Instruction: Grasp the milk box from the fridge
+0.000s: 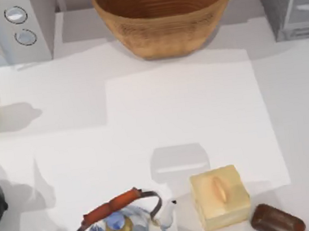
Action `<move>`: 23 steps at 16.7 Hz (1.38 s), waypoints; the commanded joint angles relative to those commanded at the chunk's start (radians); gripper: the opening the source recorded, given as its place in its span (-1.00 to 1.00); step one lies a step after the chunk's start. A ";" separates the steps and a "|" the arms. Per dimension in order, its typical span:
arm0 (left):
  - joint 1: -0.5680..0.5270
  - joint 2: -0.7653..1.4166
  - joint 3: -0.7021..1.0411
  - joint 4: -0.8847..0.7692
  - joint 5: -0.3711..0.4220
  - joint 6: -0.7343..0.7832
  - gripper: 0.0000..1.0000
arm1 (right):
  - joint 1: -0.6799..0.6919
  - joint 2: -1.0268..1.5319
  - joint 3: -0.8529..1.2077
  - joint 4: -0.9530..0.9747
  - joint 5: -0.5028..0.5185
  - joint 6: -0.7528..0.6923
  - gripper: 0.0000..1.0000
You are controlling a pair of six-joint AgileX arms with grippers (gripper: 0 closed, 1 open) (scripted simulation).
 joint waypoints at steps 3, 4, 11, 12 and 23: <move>0.000 0.000 0.000 0.000 0.000 0.000 1.00 | -0.003 0.004 0.002 0.002 -0.001 0.002 -1.00; 0.000 0.000 0.000 0.000 0.000 0.000 1.00 | -0.003 0.004 0.002 0.002 -0.001 0.002 -1.00; 0.000 0.000 0.000 0.000 0.000 0.000 1.00 | 0.114 0.297 0.137 0.202 -0.003 -0.004 -1.00; 0.000 0.000 0.000 0.000 0.000 0.000 1.00 | 0.142 0.380 0.171 0.252 -0.003 -0.005 -1.00; 0.000 0.000 0.000 0.000 0.000 0.000 1.00 | 0.512 1.479 0.578 0.862 -0.014 0.011 -1.00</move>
